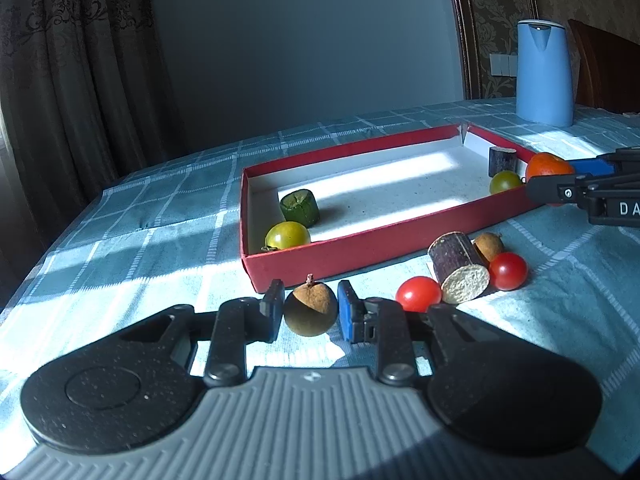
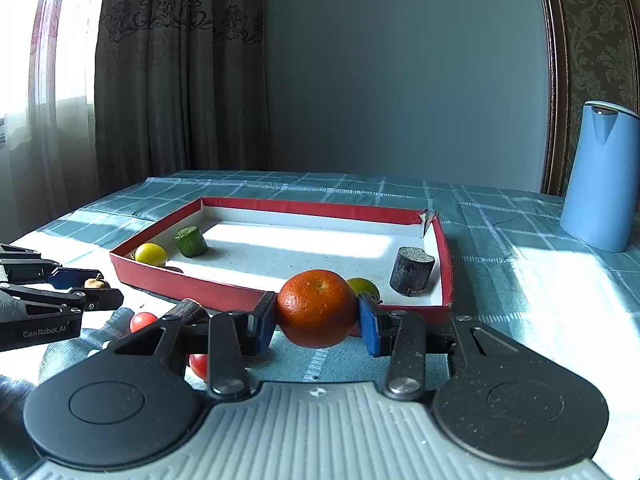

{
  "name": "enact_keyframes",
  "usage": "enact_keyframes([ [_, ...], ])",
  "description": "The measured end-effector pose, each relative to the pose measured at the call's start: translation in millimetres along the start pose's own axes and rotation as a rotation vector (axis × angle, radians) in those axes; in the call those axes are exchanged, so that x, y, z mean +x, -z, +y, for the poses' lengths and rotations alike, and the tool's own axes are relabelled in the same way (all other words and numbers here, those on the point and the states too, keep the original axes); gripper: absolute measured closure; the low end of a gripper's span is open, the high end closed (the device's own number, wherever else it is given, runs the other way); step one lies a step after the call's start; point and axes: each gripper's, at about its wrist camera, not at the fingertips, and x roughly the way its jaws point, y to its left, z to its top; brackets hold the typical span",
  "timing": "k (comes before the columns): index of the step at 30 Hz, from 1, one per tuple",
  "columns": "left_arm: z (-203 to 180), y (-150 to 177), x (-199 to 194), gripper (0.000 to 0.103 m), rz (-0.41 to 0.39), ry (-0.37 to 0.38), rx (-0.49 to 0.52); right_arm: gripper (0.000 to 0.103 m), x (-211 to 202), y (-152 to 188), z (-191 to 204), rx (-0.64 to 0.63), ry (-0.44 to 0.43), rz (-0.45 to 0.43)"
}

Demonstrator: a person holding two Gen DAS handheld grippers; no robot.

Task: Organize fruits
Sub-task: 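Carry the mandarin and longan over the red tray with both tools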

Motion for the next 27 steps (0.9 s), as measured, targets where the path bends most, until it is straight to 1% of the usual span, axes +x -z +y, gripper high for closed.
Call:
enact_keyframes([
  [5,-3.1,-3.4,0.2,0.077,-0.003,0.011,0.010,0.061,-1.6,-0.1,-1.1,0.004,0.026,-0.021],
  [8,-4.5,-10.9,2.5,0.077,-0.006,0.030,-0.007,0.061,-2.5,-0.6,-2.5,0.010,0.039,-0.037],
  [10,-7.0,-20.5,4.6,0.077,-0.015,0.039,-0.017,0.061,-1.3,-2.0,-3.3,0.011,0.047,-0.045],
  [13,-13.8,-37.0,9.9,0.077,-0.040,0.030,-0.008,0.061,6.6,-6.5,-0.9,-0.011,0.062,-0.041],
  [16,-19.0,-52.3,21.1,0.077,-0.048,0.018,-0.020,0.061,16.4,-13.4,2.5,-0.043,0.069,-0.034],
  [20,-25.8,-66.6,46.5,0.077,-0.025,-0.010,-0.044,0.061,38.4,-28.1,2.2,-0.058,0.072,-0.012],
  [23,-27.9,-74.1,68.9,0.077,0.012,-0.036,-0.059,0.061,68.0,-42.6,-6.0,-0.026,0.071,0.030],
  [27,-28.5,-79.5,90.9,0.077,0.040,-0.058,-0.063,0.061,104.0,-54.7,-14.3,-0.008,0.099,0.079],
])
